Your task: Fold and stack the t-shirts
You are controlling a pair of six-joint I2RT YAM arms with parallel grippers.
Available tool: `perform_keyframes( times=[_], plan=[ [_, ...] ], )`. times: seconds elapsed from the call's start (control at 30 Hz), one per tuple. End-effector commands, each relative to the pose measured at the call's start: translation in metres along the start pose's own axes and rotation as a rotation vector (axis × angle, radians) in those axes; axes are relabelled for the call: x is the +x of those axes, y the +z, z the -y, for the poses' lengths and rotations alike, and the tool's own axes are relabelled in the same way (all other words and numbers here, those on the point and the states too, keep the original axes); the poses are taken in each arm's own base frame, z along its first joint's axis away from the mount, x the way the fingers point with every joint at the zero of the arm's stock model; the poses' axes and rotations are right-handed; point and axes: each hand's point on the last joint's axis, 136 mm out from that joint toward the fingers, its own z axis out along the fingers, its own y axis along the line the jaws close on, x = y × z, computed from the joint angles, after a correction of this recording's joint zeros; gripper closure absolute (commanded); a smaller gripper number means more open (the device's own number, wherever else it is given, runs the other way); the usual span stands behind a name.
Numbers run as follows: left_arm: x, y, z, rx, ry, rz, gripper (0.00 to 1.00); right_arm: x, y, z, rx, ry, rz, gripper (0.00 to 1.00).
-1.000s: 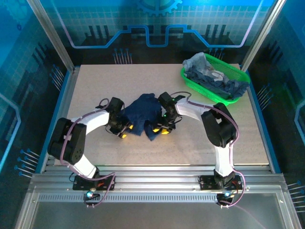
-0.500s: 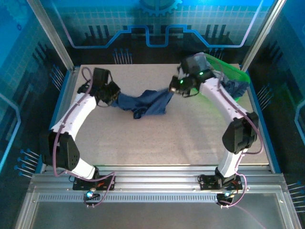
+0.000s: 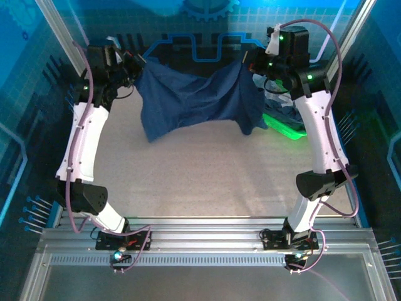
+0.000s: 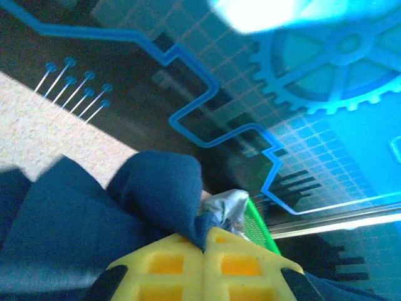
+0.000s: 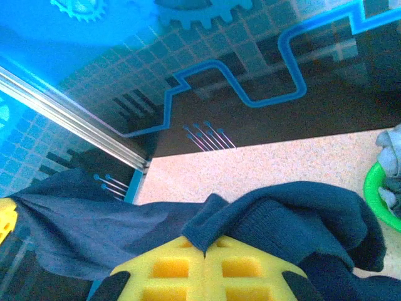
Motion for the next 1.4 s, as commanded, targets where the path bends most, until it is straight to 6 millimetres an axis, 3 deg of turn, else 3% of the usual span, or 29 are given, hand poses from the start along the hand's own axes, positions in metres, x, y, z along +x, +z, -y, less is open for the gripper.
perform_keyframes(
  times=[0.0, 0.1, 0.33, 0.4, 0.5, 0.7, 0.83, 0.97, 1.07, 1.27, 1.37],
  plan=[
    [-0.018, -0.021, 0.024, 0.074, 0.063, 0.043, 1.0, -0.011, -0.009, 0.003, -0.006, 0.004, 0.022, 1.0],
    [-0.02, -0.042, 0.028, 0.084, 0.065, 0.075, 1.0, -0.014, -0.035, -0.005, -0.023, -0.008, 0.072, 1.0],
    [-0.023, -0.11, 0.021, 0.109, 0.089, 0.256, 1.0, 0.005, -0.1, -0.013, -0.079, -0.043, 0.17, 1.0],
    [-0.024, -0.117, 0.015, 0.082, 0.1, 0.281, 1.0, 0.009, -0.108, -0.012, -0.075, -0.029, 0.178, 1.0],
    [-0.024, -0.101, 0.005, 0.015, 0.113, 0.245, 1.0, 0.011, -0.097, -0.004, -0.052, -0.013, 0.16, 1.0],
    [-0.02, -0.027, -0.015, -0.075, 0.061, 0.081, 1.0, -0.002, -0.052, 0.006, -0.032, 0.029, 0.119, 1.0],
    [-0.016, 0.018, -0.003, 0.001, 0.035, -0.009, 1.0, -0.028, -0.059, -0.011, -0.077, 0.011, 0.207, 1.0],
    [-0.01, 0.05, 0.018, 0.092, 0.037, -0.057, 1.0, -0.034, -0.073, -0.025, -0.119, -0.004, 0.225, 1.0],
    [-0.017, 0.059, 0.035, 0.136, 0.08, -0.023, 1.0, -0.019, -0.078, -0.034, -0.15, -0.008, 0.175, 1.0],
    [-0.042, 0.055, 0.064, 0.219, 0.12, 0.058, 1.0, 0.041, -0.082, -0.049, -0.225, -0.029, 0.037, 1.0],
    [-0.057, 0.048, 0.08, 0.274, 0.126, 0.119, 1.0, 0.073, -0.082, -0.071, -0.328, -0.029, -0.051, 1.0]
  ],
)
